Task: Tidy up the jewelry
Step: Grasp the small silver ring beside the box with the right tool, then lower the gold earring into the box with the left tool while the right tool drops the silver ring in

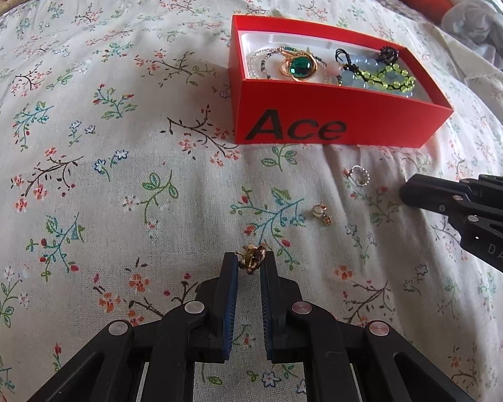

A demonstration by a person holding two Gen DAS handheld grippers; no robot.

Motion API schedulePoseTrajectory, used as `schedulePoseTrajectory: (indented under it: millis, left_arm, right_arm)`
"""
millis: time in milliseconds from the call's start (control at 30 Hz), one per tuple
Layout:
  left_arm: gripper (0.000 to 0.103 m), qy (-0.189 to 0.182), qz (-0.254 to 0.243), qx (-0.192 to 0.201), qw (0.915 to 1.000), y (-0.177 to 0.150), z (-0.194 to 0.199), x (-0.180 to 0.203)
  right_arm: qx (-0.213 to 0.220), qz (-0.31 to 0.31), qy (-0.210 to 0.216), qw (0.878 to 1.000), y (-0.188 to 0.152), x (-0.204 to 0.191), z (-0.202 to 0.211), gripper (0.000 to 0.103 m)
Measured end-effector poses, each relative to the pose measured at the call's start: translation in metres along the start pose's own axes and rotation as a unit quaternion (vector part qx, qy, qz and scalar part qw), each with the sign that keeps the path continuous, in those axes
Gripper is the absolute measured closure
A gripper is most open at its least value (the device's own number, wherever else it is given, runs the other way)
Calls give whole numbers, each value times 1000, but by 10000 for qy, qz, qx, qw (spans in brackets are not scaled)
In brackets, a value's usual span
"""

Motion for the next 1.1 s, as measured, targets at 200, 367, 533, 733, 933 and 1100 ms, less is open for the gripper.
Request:
schedulePoseTrajectory:
  millis: [200,367,533,733,933,1100]
  left_arm:
    - [95,-88,62,138,9998,8,8,0]
    - [95,-172,140,297,9993,21,15,2]
    - [96,-268,197,511,9981,37,24,4]
    - [95,-374,303,692,9964,57,28,8]
    - [95,-477,379,825,9947,75,19,11]
    - [95,-524,486,849,9938,87,4,12]
  right_arm:
    - [36,-329,166,9993,3,8,13,95]
    - [163,-472,219,9985,10,11,28,95]
    - [388,-566,329,9971,21,11,48,95]
    - [594,-728,378,9949,37,18,63,95]
    - [638,-1025,382,9920,49,30,63,95]
    - [591,-1223,350,9901,55,41,54,95]
Point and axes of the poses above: each gripper's, at about its wrist camera, not at the fingertips, and z roughly against the way its jaws point, x to its right, y to its top, the point moved 2 cm from there along -z, roughly the way its jaws point, and after that the axes turned 2 degrees about -y, right-handed, at the moved point
